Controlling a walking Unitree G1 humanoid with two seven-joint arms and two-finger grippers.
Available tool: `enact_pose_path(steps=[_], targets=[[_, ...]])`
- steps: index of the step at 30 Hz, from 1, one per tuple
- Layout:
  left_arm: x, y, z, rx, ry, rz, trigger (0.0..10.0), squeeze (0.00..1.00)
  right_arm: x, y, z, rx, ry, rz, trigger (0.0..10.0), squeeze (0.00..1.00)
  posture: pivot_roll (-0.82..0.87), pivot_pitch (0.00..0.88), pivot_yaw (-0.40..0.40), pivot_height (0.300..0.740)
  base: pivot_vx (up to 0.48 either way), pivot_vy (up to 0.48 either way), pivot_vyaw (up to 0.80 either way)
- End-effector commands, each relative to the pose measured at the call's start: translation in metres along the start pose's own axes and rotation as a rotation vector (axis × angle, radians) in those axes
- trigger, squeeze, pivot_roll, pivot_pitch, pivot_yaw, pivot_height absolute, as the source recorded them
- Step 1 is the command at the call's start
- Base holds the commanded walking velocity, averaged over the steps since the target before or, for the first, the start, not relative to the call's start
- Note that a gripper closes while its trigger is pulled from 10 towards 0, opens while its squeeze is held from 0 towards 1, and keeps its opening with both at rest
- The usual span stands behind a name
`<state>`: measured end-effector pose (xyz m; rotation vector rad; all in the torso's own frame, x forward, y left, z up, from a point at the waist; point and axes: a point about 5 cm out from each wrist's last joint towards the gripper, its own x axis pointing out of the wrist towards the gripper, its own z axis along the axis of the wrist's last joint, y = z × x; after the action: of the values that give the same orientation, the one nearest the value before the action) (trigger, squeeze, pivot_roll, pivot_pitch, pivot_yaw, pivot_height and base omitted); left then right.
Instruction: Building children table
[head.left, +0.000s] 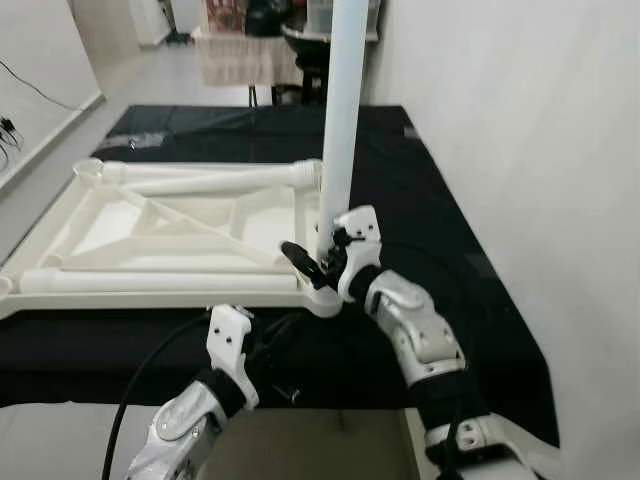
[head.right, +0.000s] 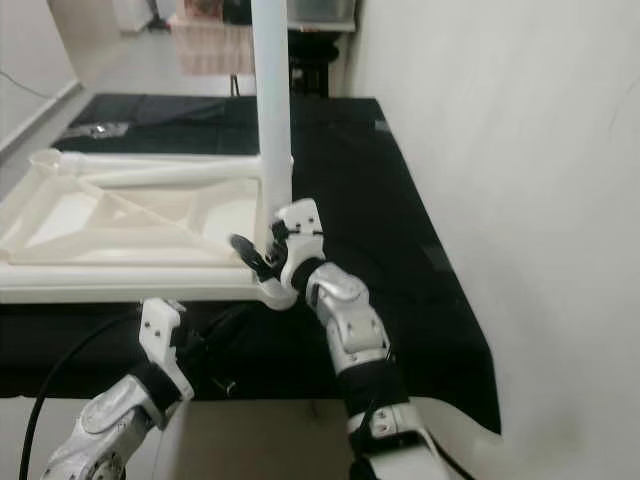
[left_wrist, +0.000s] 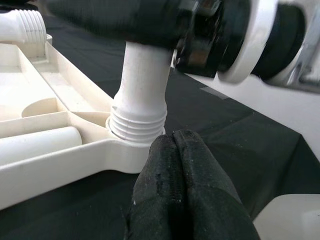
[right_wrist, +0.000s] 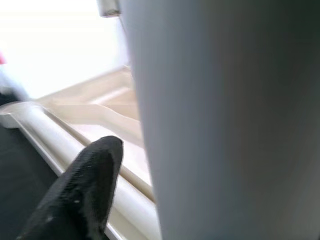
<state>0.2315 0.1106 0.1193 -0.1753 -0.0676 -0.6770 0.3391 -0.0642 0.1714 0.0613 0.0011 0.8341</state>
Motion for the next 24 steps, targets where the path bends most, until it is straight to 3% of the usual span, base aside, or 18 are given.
enact_pose_path(steps=[1, 2, 9, 10, 11, 24], targets=[[0.0, 0.0, -0.003, -0.012, 0.011, 0.006, 10.0, 0.0, 0.003, 0.005, 0.015, -0.037, -0.039, 0.173, 10.0, 0.21, 0.09, 0.052, -0.058, 0.74, 0.0, 0.0, 0.0], [0.0, 0.0, -0.003, -0.011, 0.01, 0.007, 10.0, 0.0, 0.0, -0.001, 0.018, -0.074, -0.027, 0.25, 10.0, 0.0, 0.1, 0.05, -0.065, 0.74, 0.0, 0.0, 0.0], [0.0, -0.001, -0.004, -0.01, 0.01, 0.011, 10.0, 0.0, -0.003, -0.031, 0.023, -0.115, 0.06, 0.379, 10.0, 0.0, 0.11, 0.047, -0.074, 0.74, 0.0, 0.0, 0.0], [0.0, -0.002, -0.004, -0.008, 0.011, 0.01, 10.0, 0.0, -0.002, -0.035, 0.024, -0.107, 0.064, 0.376, 3.8, 0.0, 0.11, 0.047, -0.077, 0.74, 0.0, 0.0, 0.0], [0.0, -0.002, -0.004, -0.006, 0.011, 0.011, 10.0, 0.0, -0.001, -0.039, 0.025, -0.091, 0.063, 0.367, 0.0, 0.0, 0.11, 0.046, -0.077, 0.74, 0.0, 0.0, 0.0], [0.001, -0.004, -0.004, -0.007, 0.01, 0.009, 10.0, 0.0, -0.013, -0.051, 0.022, -0.047, 0.059, 0.364, 0.0, 0.0, 0.1, 0.054, -0.072, 0.74, 0.0, 0.0, 0.0]])
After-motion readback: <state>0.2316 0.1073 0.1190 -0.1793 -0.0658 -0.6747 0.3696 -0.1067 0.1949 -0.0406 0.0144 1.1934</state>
